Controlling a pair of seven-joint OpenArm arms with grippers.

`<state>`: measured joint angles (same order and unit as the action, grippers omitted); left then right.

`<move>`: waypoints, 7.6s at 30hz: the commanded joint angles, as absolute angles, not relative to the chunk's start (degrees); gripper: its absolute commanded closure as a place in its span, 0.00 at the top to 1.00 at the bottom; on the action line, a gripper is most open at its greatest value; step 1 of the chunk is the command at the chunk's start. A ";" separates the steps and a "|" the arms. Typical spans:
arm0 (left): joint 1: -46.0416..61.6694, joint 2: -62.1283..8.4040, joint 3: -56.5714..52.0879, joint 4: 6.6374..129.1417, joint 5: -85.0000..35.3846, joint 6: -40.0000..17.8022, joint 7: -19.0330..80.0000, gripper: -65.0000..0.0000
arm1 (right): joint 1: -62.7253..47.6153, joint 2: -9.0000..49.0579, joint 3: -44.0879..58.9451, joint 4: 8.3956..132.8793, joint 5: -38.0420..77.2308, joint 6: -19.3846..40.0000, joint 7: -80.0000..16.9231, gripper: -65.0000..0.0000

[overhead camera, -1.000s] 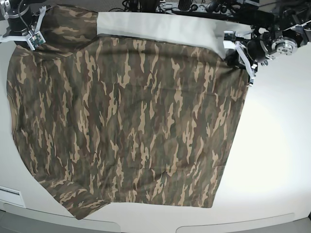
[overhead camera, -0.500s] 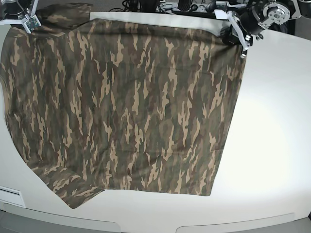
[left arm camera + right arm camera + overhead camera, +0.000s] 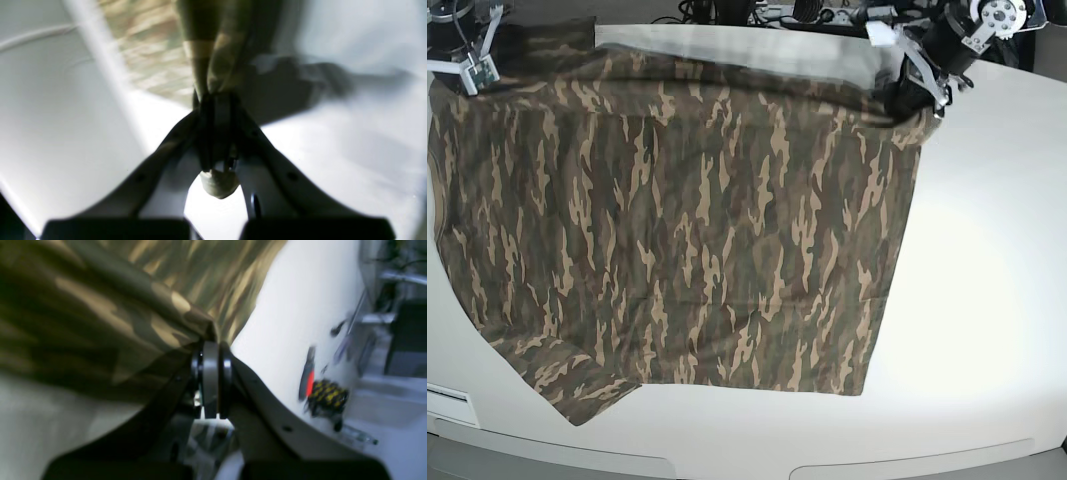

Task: Fold the T-shirt properly
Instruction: 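Lift the grasped corners and pull them toward the hem, folding the shirt, then lower the folded edge onto the shirt and release both grippers, then regrasp the folded edge with both grippers and smooth it flat, then move the left gripper to the hem corner and the right gripper to the sleeve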

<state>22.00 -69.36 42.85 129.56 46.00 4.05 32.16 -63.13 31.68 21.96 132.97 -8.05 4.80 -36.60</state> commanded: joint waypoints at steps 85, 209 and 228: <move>3.33 -41.74 27.35 101.08 -12.49 -25.69 29.82 0.00 | -28.42 36.23 13.54 96.38 23.92 24.97 -48.27 0.00; -33.39 -19.38 12.32 41.89 -58.02 -23.38 53.84 0.00 | -39.07 34.30 13.65 125.25 1.43 0.21 -43.16 0.00; -33.21 -19.38 12.32 41.87 -54.39 -25.36 54.08 0.00 | 9.93 34.33 13.65 76.23 24.16 14.37 -40.93 0.59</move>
<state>-33.32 -19.05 12.03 42.24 -57.01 -26.83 51.44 8.78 32.86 13.26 74.85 24.43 14.96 -42.15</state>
